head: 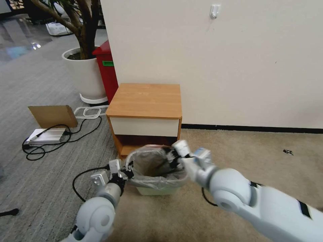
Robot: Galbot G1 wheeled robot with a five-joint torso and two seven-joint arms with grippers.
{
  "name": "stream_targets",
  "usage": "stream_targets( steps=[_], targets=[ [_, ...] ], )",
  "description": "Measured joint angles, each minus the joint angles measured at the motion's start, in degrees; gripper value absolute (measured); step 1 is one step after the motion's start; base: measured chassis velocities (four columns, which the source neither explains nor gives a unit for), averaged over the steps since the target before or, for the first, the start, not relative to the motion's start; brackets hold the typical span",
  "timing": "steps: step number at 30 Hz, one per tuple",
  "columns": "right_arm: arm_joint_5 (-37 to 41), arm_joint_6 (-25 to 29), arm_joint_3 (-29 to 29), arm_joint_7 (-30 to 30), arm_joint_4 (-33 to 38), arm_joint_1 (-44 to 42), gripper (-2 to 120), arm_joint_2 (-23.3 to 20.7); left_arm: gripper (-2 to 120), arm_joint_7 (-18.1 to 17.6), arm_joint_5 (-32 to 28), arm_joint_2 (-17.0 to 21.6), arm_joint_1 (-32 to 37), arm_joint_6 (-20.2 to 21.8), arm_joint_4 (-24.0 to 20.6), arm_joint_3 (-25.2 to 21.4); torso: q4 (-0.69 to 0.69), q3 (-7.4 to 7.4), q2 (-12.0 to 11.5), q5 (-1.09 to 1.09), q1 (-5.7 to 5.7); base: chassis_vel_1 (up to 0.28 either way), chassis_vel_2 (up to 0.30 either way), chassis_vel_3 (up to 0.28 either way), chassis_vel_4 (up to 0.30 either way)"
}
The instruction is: Pick up the garbage bag from the table and place it over the trash can.
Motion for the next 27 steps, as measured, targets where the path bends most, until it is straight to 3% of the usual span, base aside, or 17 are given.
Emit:
stream_targets(
  steps=[1, 4, 5, 8, 10, 17, 23, 27],
  targets=[
    [0.0, 0.0, 0.0, 0.0, 0.0, 0.0, 18, 0.0, 6, 0.0, 0.0, 0.0, 0.0, 0.0, 0.0, 0.0, 0.0, 0.0, 0.0, 0.0, 0.0, 0.0, 0.0, 0.0, 0.0],
    [-8.92, 1.67, 10.84, -0.4, 0.99, -11.81, 32, 5.0, 6, 0.06, 0.32, -1.37, 2.11, -0.13, -0.4, 1.11, 0.0, 0.0, 0.0, -0.01, 0.0, 0.0, 0.0, 0.0, 0.0],
    [-8.92, 1.67, 10.84, -0.4, 0.99, -11.81, 32, 5.0, 6, 0.06, 0.32, -1.37, 2.11, -0.13, -0.4, 1.11, 0.0, 0.0, 0.0, -0.01, 0.0, 0.0, 0.0, 0.0, 0.0],
    [-19.28, 5.18, 19.59, -1.92, 1.62, -24.67, 48, 13.53, 6, 1.11, 3.29, -2.87, 5.61, -0.41, -0.87, 1.73, 0.0, 0.0, 0.0, -0.01, 0.0, 0.0, 0.0, 0.0, 0.0],
    [-20.97, 6.03, 20.62, -2.31, 1.61, -26.51, 50, 15.02, 6, 1.49, 4.01, -3.01, 6.16, -0.46, -0.9, 1.74, -0.01, 0.0, 0.0, -0.01, 0.0, 0.0, 0.0, 0.0, 0.0],
    [-32.13, 14.09, 25.27, -3.88, -2.38, -33.44, 82, 24.34, 6, 5.65, 10.24, -4.94, 8.69, -0.61, 0.86, 3.17, 0.01, 0.0, 0.0, -0.03, 0.0, 0.0, 0.0, 0.0, 0.0],
    [-32.6, 15.28, 26.89, -4.5, -3.57, -34.12, 98, 26.16, 6, 6.65, 14.81, -5.45, 9.06, -1.65, 2.23, 4.61, 0.01, 0.0, 0.0, -0.02, 0.0, 0.0, 0.0, 0.0, 0.0],
    [-32.49, 15.34, 27.64, -4.65, -4.19, -33.74, 100, 26.5, 6, 6.84, 16.52, -5.74, 9.26, -2.22, 3.06, 5.14, 0.01, 0.0, 0.0, -0.02, 0.0, 0.0, 0.0, 0.0, 0.0]
  ],
)
